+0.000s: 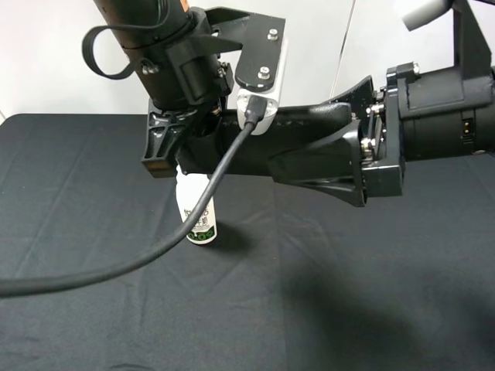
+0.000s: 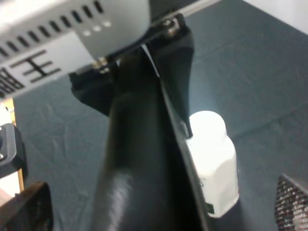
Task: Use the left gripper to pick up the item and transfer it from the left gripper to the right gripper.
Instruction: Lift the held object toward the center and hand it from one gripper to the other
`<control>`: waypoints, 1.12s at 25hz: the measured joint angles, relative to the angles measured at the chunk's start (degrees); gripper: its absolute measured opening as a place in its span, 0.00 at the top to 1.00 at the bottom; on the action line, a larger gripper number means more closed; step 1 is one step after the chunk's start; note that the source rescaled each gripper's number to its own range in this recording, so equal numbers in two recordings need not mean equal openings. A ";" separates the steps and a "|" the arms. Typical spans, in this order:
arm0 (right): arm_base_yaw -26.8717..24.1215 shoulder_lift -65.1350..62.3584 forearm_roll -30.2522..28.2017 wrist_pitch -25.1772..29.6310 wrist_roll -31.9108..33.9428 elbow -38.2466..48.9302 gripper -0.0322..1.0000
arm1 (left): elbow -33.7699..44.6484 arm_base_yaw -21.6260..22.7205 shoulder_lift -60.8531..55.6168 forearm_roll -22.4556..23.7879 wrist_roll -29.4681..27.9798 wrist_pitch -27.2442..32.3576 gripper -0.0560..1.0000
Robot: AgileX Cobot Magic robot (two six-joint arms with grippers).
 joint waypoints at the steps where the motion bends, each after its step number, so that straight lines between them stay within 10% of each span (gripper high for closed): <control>1: 0.00 0.00 0.41 0.00 -0.43 -0.05 0.00 | 0.00 0.00 0.00 0.00 0.00 -0.15 0.94; 5: 0.00 0.00 0.63 0.00 -0.94 -0.05 0.14 | 0.00 0.00 0.00 0.00 0.05 -1.20 0.94; 9: 0.00 0.00 -0.18 -0.99 -2.37 -0.05 0.95 | 0.00 0.00 0.00 -0.28 -0.07 -0.79 0.95; 19: 0.00 0.00 -0.89 -2.18 -3.49 -0.05 0.93 | 0.00 0.00 0.24 -0.20 -3.48 -1.67 0.94; 21: 0.00 0.00 -0.95 -2.30 -3.54 -0.05 0.94 | 0.00 0.00 0.24 -0.20 -6.46 -2.46 0.77; 24: 0.00 0.00 -1.51 -1.49 -3.56 -0.05 0.95 | 0.00 0.00 0.24 -0.13 -9.56 -5.49 0.25; 28: 0.00 0.00 -1.83 -0.96 -3.68 -0.05 0.95 | 0.00 0.00 0.24 -0.07 -10.00 -6.88 0.04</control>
